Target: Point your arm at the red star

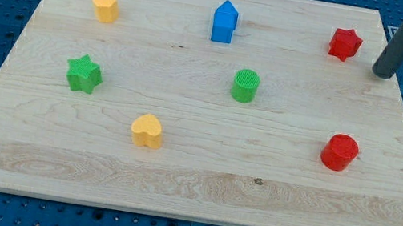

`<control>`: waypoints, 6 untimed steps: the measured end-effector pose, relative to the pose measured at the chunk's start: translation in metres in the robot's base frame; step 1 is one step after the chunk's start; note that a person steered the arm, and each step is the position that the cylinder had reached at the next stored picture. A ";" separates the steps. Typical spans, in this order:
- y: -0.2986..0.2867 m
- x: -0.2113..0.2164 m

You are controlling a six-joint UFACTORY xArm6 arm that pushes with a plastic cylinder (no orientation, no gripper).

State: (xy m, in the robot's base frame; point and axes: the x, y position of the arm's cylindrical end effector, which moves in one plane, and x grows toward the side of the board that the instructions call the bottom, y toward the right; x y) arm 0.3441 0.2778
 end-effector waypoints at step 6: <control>-0.038 -0.045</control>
